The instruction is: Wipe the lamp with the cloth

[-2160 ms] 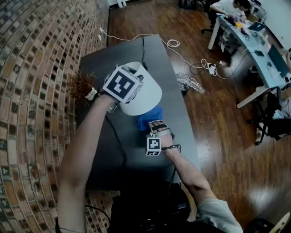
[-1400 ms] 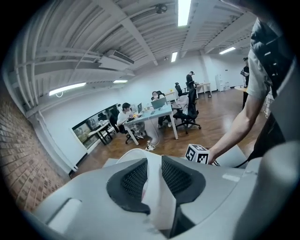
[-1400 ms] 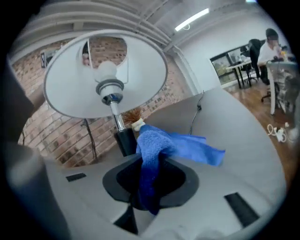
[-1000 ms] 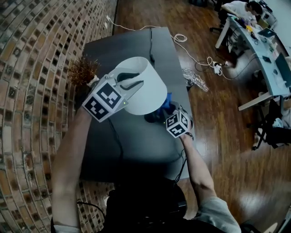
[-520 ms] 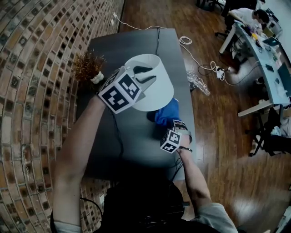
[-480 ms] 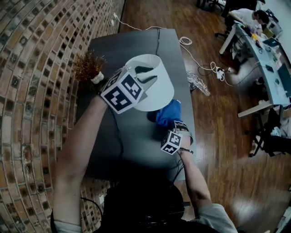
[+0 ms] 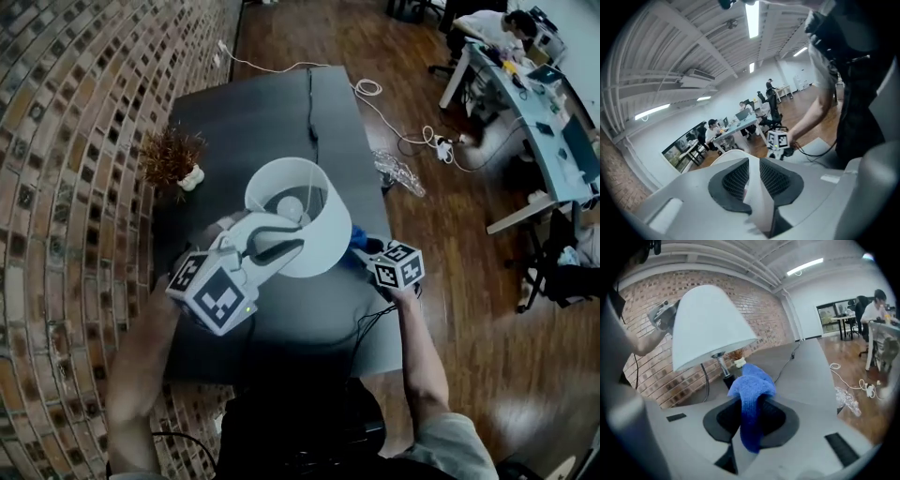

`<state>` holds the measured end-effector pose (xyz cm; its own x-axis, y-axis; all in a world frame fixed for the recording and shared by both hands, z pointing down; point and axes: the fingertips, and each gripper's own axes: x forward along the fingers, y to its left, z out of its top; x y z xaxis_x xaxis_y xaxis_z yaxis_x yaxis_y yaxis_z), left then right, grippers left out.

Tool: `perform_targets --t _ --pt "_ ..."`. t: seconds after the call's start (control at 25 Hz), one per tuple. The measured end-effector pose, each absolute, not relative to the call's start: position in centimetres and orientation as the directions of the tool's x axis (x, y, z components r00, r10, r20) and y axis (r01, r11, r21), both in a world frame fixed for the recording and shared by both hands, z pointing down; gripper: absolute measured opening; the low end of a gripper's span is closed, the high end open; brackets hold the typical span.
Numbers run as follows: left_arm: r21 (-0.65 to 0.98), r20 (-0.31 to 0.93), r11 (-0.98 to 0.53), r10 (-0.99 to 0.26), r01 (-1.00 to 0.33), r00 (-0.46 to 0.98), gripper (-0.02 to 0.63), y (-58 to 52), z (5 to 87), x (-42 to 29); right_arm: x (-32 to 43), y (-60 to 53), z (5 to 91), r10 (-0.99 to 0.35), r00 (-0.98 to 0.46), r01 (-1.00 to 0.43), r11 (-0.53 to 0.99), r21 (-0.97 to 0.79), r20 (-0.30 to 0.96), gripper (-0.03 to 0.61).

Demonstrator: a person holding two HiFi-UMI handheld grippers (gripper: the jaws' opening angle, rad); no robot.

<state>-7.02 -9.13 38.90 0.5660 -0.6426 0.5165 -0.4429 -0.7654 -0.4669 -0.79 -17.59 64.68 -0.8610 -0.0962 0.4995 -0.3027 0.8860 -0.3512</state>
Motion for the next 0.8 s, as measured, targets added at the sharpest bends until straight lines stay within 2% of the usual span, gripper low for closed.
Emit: perform_targets --t 0.16,0.32,0.44,0.64,0.72,0.8 --pt "-0.498 0.477 -0.763 -0.639 -0.413 0.604 0.075 -3.6 39.5 -7.8 0.4 -19.1 65.3 -0.082 -0.820 -0.297 0.907 -0.298 0.567 0.078" --pt "-0.530 0.464 -0.763 -0.626 -0.369 0.627 0.063 3.8 41.1 -7.0 -0.3 -17.5 64.8 -0.006 -0.806 -0.219 0.932 -0.290 0.592 0.078" --pt "-0.584 0.562 -0.784 -0.577 -0.209 0.593 0.053 9.9 44.6 -4.2 0.0 -16.9 64.4 0.032 -0.776 -0.170 0.951 -0.257 0.630 0.078" --pt "-0.600 0.750 -0.790 -0.502 0.124 0.430 0.040 16.5 51.4 -3.5 0.0 -17.6 61.6 0.032 -0.739 -0.125 0.975 -0.183 0.673 0.078" --pt "-0.570 0.799 -0.797 -0.480 0.199 0.363 0.044 18.3 53.7 -5.0 -1.2 -17.7 59.4 0.015 -0.726 -0.107 0.985 -0.134 0.688 0.078" --pt "-0.550 0.819 -0.807 -0.470 0.215 0.330 0.045 19.1 54.9 -5.9 -3.1 -17.3 56.9 -0.008 -0.705 -0.065 0.996 -0.054 0.709 0.078"
